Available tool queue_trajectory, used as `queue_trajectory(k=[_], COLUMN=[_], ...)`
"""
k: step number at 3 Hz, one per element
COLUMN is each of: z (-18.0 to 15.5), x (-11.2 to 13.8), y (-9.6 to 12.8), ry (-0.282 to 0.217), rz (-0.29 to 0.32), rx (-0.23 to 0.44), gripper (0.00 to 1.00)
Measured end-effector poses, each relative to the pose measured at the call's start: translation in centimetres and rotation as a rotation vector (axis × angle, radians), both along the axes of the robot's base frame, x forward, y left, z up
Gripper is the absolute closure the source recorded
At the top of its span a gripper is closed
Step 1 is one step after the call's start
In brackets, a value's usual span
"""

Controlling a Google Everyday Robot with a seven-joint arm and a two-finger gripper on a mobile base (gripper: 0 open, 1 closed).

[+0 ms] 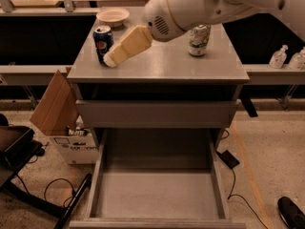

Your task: Pick pepsi can from middle drawer and place on counter

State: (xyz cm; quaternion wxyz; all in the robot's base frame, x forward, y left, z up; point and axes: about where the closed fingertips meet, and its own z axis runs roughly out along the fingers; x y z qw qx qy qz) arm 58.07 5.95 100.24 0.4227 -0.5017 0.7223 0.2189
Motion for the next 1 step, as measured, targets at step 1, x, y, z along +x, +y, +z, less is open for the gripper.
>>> queue_trajectory(k=[1], z=[-0.78], x=[-0.72], y=[-4.02], ry=[-0.017], rz=[-0.070], rx=[0.094], gripper=[0.00])
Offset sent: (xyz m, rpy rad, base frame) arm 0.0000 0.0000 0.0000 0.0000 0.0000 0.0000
